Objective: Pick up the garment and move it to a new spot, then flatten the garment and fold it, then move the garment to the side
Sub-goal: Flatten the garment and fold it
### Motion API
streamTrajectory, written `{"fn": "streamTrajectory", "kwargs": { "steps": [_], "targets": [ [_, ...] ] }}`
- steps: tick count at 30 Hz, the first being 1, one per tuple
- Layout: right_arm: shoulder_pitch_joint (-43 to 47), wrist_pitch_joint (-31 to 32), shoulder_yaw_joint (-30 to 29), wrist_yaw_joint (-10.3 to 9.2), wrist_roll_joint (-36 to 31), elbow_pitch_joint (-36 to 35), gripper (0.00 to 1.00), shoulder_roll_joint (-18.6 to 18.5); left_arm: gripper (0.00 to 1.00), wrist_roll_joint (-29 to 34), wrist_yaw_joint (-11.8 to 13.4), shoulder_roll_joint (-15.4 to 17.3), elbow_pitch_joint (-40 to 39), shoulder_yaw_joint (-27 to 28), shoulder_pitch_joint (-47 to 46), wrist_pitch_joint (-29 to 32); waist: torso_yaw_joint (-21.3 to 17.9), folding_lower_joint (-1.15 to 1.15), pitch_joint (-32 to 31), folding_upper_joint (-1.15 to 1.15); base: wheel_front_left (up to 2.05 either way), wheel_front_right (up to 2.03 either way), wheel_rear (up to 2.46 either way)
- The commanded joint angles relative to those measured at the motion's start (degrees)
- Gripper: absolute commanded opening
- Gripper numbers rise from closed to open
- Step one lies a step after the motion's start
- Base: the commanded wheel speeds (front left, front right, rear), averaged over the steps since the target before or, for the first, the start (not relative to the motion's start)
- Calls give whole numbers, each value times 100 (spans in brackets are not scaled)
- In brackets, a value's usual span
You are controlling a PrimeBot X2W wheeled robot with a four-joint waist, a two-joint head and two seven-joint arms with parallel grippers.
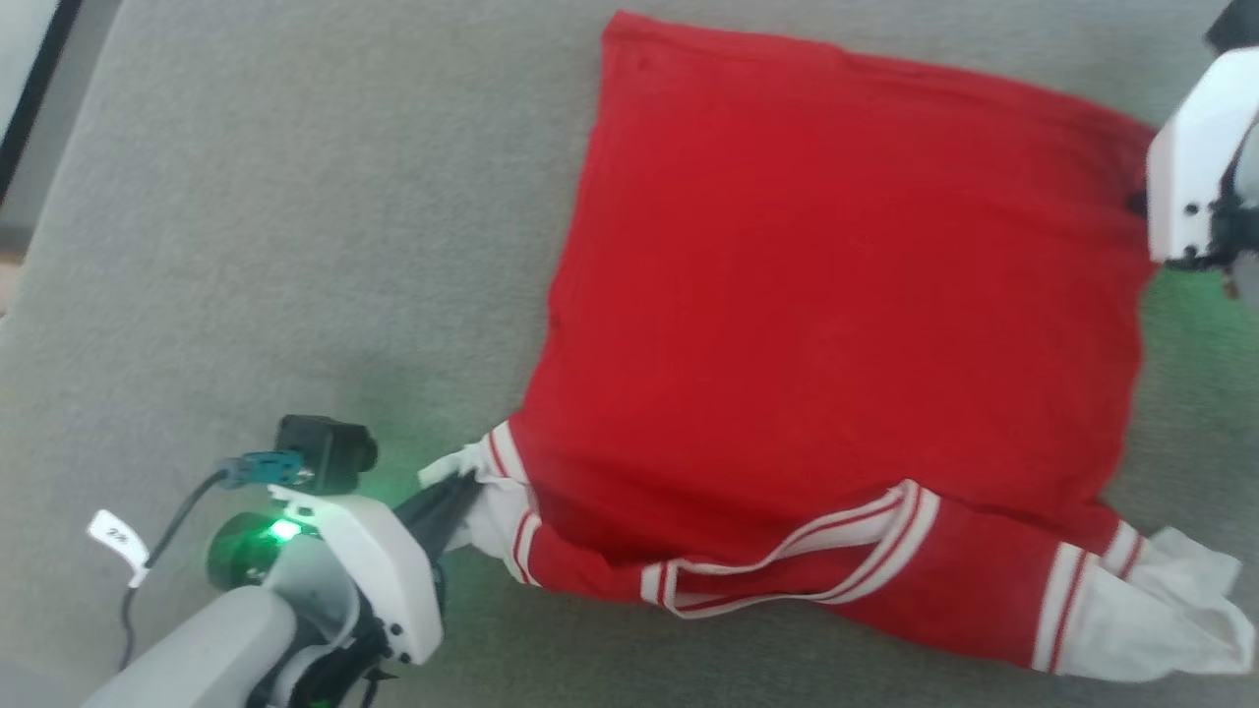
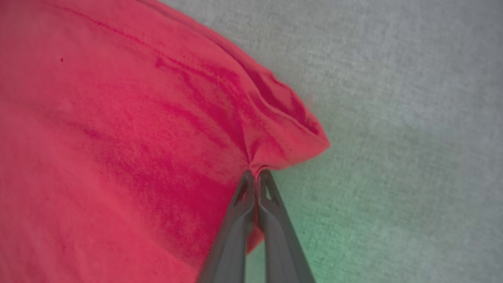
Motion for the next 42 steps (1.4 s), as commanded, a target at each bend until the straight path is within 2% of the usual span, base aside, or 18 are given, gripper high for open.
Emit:
{"fn": "streamTrajectory", "kwargs": {
  "steps": [1, 7, 12, 14, 21, 27, 32, 34, 35, 36, 39, 42],
  "targets": [
    [303, 74, 110, -1, 150, -141, 0, -3, 0, -39, 120, 89, 73, 54, 101, 35, -228, 0, -166, 0, 0, 0, 0],
    [725, 157, 292, -1, 502, -945, 0, -139, 0, -72, 248, 318, -26, 165, 192, 36, -571, 0, -367, 0, 0, 0, 0],
    [1437, 368, 349, -2, 851, -1833, 0, -303, 0, -114, 323, 564, -193, 251, 308, 51, -914, 0, -533, 0, 0, 0, 0],
    [1759, 461, 266, -2, 966, -2175, 0, -376, 0, -86, 284, 657, -256, 242, 350, 67, -1028, 0, -587, 0, 0, 0, 0],
    [3050, 649, -286, -4, 1026, -3280, 0, -419, 0, -176, 413, 849, -367, 338, 461, 122, -1310, 0, -726, 0, 0, 0, 0],
    [4304, 822, -938, -3, 785, -4100, 0, -132, 0, -198, 471, 919, -438, 365, 477, 154, -1379, 0, -765, 0, 0, 0, 0],
    [5096, 810, -1422, -4, 365, -4336, 0, 291, 0, -229, 438, 888, -413, 371, 502, 100, -1367, 0, -776, 0, 0, 0, 0],
    [5288, 734, -1571, -5, 209, -4282, 38, 463, 0, -241, 400, 851, -364, 367, 501, 75, -1349, 0, -789, 0, 0, 0, 0],
    [5347, 673, -1630, -5, 107, -4275, 80, 525, 0, -237, 376, 838, -335, 361, 502, 63, -1339, 0, -798, 0, 0, 0, 0],
    [5385, 640, -1699, -5, 34, -4263, 100, 591, 0, -233, 371, 829, -301, 351, 503, 51, -1327, 0, -808, 0, 0, 0, 0],
    [5436, 549, -1904, -9, -41, -4423, 100, 719, 0, -250, 322, 788, -228, 339, 516, 19, -1282, 0, -849, 0, 0, 0, 0],
    [5403, 469, -2151, -11, -118, -4774, 100, 667, 0, -249, 270, 752, -178, 314, 530, -8, -1223, 0, -891, 0, 0, 0, 0]
  ]
}}
